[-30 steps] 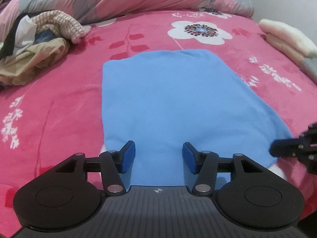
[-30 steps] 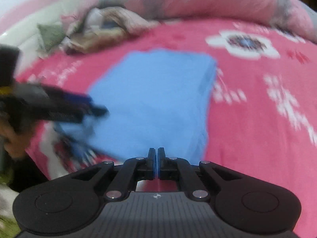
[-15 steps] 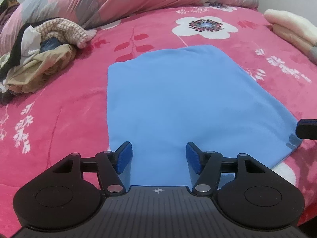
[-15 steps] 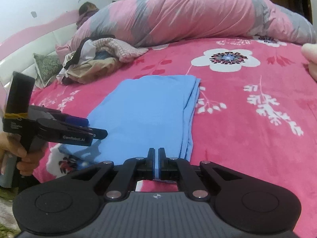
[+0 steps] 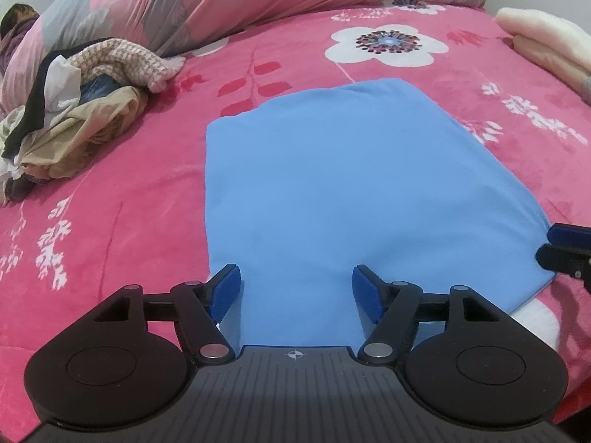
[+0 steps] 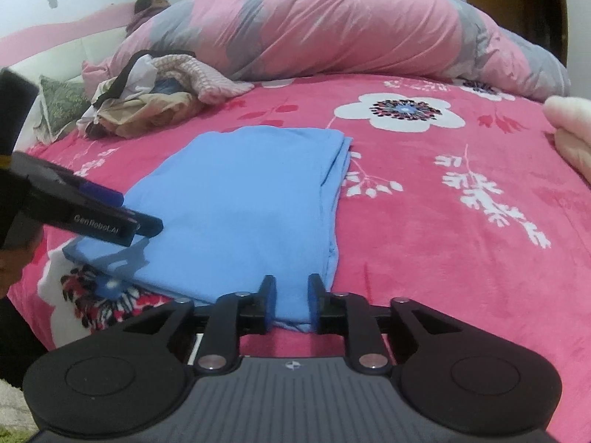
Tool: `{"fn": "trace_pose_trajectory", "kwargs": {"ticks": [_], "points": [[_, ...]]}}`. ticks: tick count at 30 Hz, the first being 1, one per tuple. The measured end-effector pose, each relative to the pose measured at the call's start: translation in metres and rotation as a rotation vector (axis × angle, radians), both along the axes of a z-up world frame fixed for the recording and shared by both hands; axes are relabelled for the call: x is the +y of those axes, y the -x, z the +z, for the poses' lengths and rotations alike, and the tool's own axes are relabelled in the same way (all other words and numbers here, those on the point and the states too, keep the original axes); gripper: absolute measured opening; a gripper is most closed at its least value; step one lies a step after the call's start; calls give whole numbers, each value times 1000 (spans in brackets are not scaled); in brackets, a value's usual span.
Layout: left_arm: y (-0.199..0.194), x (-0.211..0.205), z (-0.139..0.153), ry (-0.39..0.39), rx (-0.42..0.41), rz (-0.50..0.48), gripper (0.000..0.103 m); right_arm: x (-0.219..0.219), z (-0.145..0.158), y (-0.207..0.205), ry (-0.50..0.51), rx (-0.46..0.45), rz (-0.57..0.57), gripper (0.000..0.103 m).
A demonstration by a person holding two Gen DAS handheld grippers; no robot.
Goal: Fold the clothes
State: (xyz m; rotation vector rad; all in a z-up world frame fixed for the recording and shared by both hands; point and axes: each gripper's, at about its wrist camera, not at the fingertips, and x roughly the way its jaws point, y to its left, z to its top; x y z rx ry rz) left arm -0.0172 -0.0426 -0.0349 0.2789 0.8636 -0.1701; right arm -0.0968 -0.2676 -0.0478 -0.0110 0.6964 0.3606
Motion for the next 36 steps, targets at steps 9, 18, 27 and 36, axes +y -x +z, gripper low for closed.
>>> {"fn": "trace_pose_trajectory", "kwargs": {"ticks": [9,18,27,36], "points": [[3,3,4,-13,3,25,83,-11,-2,3,-66,40,-25,46],[6,2,8,-29,4,42,83,-14,7,4,-80,37,-37,46],[6,12,15,6,-25,65,83,-24,27,-14,-159,20,-6,46],[-26,63,21,226,-115,119,85,-52,18,-91,-390,133,-52,47]]}}
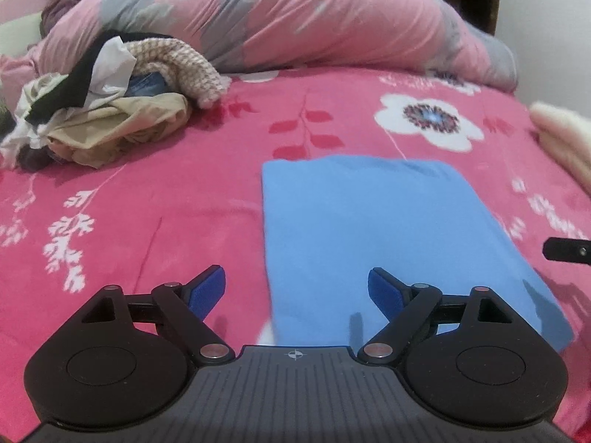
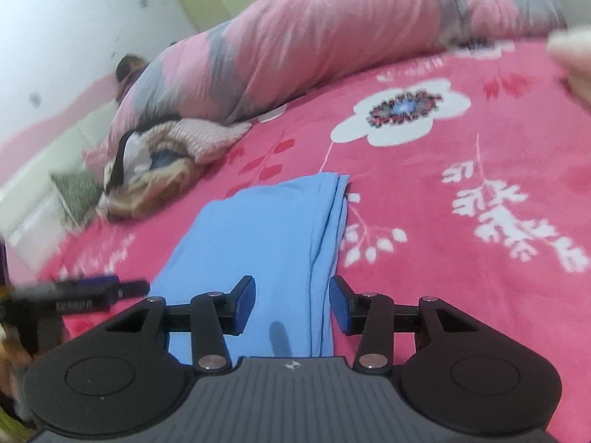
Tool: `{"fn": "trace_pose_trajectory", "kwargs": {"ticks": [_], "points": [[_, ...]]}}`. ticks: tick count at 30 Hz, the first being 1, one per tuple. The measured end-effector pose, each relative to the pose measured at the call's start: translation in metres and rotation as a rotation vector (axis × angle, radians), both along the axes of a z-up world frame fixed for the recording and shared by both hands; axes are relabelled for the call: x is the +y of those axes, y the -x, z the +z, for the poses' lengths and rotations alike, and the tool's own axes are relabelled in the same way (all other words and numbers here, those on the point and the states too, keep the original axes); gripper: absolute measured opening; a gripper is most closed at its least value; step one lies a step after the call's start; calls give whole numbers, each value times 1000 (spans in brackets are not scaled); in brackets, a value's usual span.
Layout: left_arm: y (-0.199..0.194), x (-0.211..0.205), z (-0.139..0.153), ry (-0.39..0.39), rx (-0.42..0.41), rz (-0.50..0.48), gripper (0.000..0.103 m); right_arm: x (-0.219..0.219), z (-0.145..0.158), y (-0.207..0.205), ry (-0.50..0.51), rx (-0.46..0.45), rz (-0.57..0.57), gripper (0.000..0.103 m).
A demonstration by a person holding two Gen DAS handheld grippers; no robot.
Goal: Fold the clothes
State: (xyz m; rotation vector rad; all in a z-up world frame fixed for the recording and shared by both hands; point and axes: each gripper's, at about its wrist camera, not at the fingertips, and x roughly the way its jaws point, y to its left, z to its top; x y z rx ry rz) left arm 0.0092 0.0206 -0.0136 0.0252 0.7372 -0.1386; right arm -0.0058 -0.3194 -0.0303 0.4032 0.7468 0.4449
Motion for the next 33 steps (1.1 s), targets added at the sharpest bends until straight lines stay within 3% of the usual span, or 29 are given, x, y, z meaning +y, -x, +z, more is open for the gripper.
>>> {"fn": "trace_pose_trajectory", "kwargs": {"ticks": [5,7,9,19,23,26,33], "points": [[-36,25,-17,136,34,11,81,-11,-26,-56,-131,122,-3,47],[-51,36,-26,207,75,14,66,-10,-37,-74,-135,169,3,46],[-63,43,-34,263,102,1,57,-9,-45,-88,-152,192,15,46],[-118,57,-49,428,106,-98,52,6,-63,-161,-247,238,130,42],[-141,60,-57,526,127,-117,52,14,-75,-182,-302,250,176,29],[-155,62,-65,601,136,-136,52,19,-78,-188,-318,239,209,26],[-138,58,-60,556,144,-249,52,11,-80,-179,-370,221,252,25]]}}
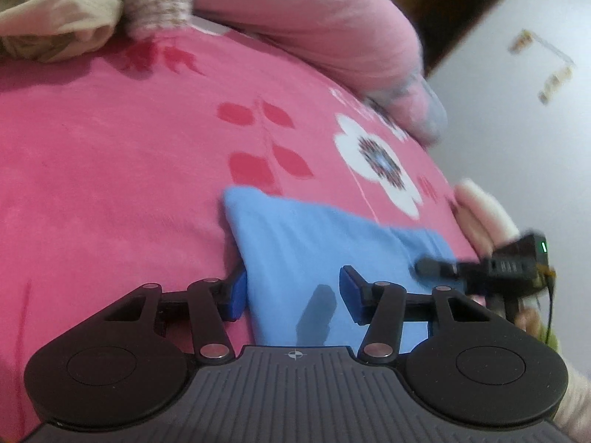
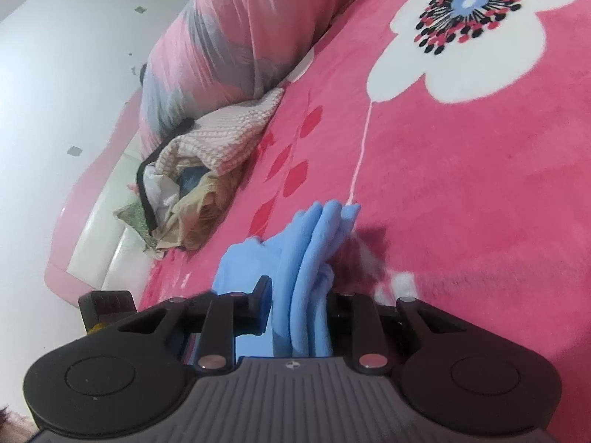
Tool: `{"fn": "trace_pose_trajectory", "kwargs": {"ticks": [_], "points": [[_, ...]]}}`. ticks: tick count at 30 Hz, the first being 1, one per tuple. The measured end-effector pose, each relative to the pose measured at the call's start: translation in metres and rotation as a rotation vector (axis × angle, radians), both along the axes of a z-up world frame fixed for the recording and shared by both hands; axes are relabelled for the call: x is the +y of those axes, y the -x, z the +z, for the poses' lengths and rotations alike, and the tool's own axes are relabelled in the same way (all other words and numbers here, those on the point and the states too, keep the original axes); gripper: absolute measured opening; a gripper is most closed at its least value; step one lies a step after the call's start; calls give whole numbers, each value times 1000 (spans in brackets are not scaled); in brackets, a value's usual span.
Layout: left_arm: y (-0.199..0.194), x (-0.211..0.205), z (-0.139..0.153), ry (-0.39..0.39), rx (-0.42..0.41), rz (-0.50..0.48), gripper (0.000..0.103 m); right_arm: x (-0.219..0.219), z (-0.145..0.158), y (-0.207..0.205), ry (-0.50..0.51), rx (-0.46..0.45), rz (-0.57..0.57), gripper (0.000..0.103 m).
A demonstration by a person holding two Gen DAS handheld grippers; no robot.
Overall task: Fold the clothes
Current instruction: 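Grasp the folded T-shirt edge with the right tool while the left tool grasps beside it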
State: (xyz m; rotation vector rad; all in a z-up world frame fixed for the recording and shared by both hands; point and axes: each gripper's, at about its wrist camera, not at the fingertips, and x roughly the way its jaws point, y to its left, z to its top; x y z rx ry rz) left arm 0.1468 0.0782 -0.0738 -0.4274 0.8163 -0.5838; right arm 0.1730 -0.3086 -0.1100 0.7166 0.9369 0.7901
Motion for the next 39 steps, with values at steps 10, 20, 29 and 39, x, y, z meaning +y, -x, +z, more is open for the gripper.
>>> {"fn": "trace_pose_trajectory", "kwargs": {"ticks": [10,20,29,39], "points": [[-18,-18,-6,80,40,-36,52,-1,-5,-3,-42,-2,8,22],[-26,-18,-16,165,56,-41,52,-2,-9,-6,-57,-11,18,15],[-8,-28,6,64,-49,49,8,16,20,16,128,-124,-45,12],[55,-46,77,-77,-285,128,5,50,111,91,351,-441,-99,12]]}}
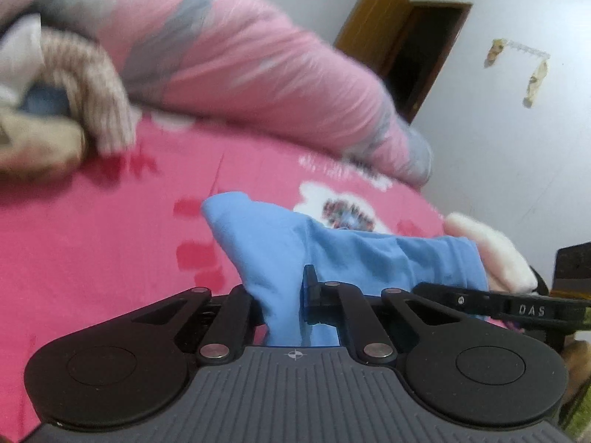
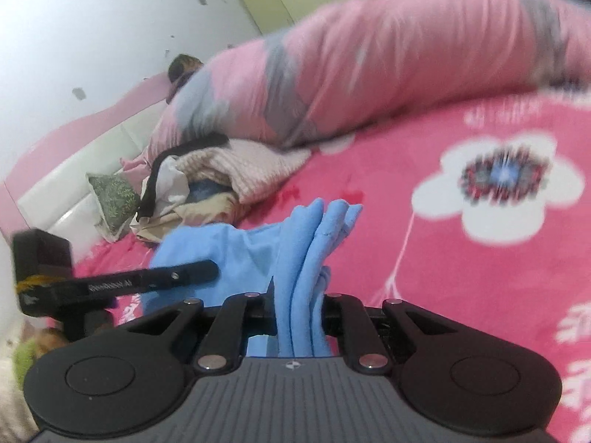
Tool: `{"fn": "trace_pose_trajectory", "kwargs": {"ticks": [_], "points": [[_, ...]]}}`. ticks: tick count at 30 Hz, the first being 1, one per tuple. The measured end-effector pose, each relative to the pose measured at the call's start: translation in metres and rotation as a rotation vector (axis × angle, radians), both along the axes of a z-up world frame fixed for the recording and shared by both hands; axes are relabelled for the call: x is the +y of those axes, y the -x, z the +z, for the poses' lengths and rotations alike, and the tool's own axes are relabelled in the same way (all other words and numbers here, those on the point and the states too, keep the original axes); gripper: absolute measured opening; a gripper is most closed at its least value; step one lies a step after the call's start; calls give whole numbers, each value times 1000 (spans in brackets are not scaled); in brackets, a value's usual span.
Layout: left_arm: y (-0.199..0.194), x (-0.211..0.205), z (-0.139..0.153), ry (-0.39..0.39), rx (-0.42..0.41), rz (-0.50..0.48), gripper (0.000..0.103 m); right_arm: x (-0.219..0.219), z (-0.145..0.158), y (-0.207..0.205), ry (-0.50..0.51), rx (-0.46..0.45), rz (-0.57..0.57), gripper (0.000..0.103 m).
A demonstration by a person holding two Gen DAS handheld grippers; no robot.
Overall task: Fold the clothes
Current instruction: 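Grasp the folded T-shirt edge with the right tool while the left tool grasps beside it, then lift the folded T-shirt up off the bedspread with both tools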
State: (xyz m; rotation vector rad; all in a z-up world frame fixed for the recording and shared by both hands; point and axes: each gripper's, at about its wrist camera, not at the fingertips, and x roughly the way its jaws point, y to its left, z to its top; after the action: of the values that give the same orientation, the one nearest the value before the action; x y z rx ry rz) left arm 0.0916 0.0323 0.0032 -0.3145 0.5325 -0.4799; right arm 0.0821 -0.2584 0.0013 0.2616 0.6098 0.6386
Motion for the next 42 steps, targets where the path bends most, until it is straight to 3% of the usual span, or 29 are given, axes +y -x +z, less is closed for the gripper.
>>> {"fn": "trace_pose_trajectory", "kwargs": {"ticks": [5,17,30,42], "points": [[53,-11,46,-41,-160,20,5,6,44,53,73,-165,-30,12],[134,-51,117,-9,-363,-24,5,-19,110,154,136,-426,-139,11],[157,-136,157,40,-506,-141,5,-88,157,213,200,-577,-312,11],[158,-208,190,86,-590,-271,5,-144,201,231,316,-678,-482,11]]}}
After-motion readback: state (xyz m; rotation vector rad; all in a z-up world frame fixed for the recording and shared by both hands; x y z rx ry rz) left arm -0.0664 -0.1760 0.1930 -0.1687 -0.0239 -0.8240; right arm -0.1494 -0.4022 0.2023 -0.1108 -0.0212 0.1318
